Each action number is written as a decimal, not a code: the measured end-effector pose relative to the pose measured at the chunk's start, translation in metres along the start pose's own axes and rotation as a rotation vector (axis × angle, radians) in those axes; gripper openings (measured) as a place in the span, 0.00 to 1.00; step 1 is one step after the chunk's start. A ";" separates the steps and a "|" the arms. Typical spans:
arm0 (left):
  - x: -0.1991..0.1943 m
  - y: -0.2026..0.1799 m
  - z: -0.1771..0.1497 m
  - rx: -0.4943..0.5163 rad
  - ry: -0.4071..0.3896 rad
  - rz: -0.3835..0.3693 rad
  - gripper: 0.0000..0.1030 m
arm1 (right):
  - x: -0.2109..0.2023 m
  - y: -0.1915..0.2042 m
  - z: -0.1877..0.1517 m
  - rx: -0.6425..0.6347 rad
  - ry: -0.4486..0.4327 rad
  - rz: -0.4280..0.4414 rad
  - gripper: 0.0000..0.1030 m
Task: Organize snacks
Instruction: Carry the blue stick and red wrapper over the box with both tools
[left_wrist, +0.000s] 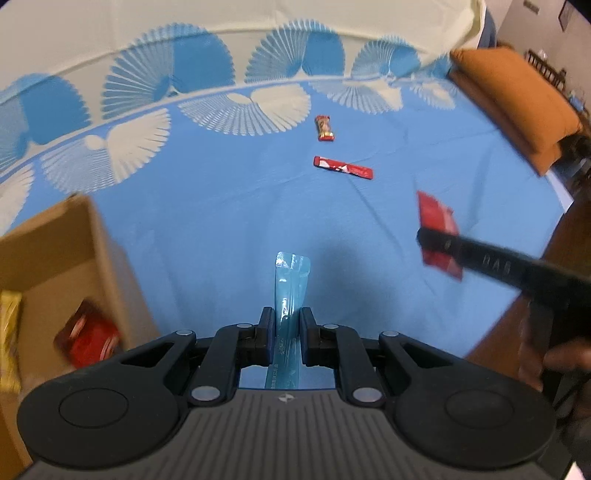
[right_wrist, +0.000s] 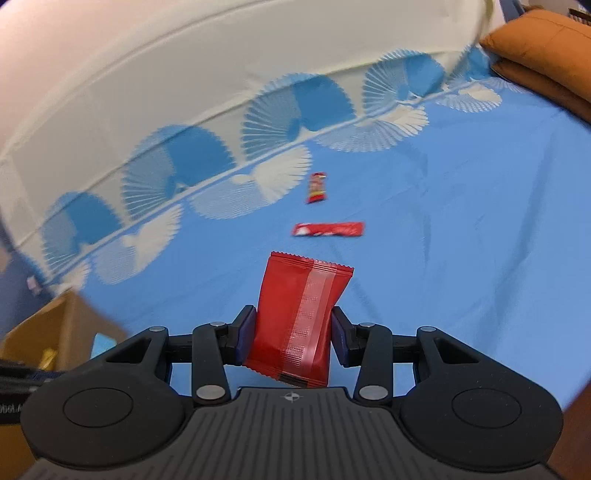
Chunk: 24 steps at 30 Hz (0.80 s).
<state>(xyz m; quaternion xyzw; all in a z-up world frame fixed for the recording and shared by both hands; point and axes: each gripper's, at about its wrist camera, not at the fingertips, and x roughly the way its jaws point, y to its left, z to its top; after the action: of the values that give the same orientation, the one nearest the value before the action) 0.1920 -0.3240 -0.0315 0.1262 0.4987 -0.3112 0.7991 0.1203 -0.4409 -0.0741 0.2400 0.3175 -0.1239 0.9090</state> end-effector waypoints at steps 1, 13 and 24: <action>-0.012 0.000 -0.008 -0.011 -0.011 0.001 0.14 | -0.014 0.007 -0.006 -0.016 -0.004 0.015 0.44; -0.148 0.027 -0.124 -0.185 -0.139 0.104 0.14 | -0.131 0.098 -0.061 -0.232 -0.014 0.227 0.44; -0.197 0.048 -0.221 -0.295 -0.170 0.190 0.14 | -0.177 0.166 -0.133 -0.424 0.077 0.320 0.44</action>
<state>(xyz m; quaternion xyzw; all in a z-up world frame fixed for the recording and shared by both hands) 0.0026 -0.1003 0.0321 0.0274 0.4555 -0.1675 0.8739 -0.0215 -0.2175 0.0072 0.0956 0.3286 0.0997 0.9343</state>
